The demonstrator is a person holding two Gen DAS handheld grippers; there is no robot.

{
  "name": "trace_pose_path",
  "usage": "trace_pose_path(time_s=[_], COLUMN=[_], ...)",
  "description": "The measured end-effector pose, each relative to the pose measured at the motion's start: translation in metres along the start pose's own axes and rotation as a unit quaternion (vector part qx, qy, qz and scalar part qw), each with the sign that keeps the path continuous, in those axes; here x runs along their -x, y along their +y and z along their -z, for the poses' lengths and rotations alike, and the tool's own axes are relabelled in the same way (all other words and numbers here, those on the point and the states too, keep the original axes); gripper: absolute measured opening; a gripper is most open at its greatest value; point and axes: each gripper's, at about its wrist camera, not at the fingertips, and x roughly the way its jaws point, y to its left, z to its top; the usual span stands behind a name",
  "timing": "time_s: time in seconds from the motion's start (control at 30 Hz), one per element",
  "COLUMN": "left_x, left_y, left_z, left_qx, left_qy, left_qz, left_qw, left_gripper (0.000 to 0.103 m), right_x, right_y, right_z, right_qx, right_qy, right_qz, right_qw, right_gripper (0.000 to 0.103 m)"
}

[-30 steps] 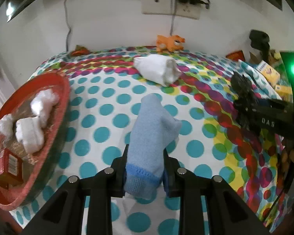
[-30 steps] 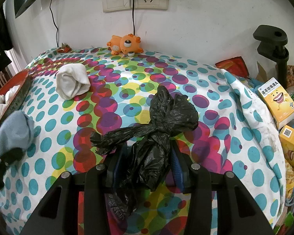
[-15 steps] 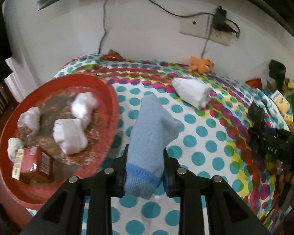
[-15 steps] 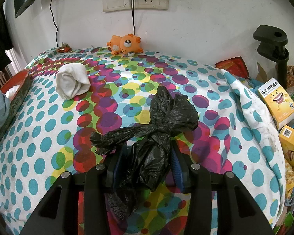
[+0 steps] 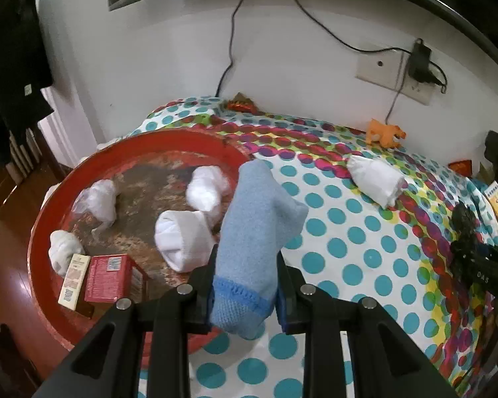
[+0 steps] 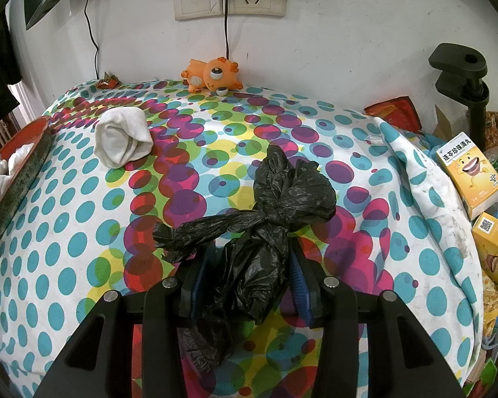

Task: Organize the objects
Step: 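Carry the light blue sock over the red tray with the left tool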

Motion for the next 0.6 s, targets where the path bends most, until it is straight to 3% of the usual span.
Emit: trace_pose_path(time_s=[0.6], left_x=[-0.010], left_y=[0.044], left_z=[-0.001], left_qx=[0.041], left_qy=[0.009], left_qz=[-0.022], left_qw=[0.9989], left_gripper=[0.027], right_x=[0.000], right_y=[0.000], right_z=[0.000], right_qx=[0.000], right_qy=[0.000], right_qz=[0.001], right_qw=[1.000], right_gripper=[0.042])
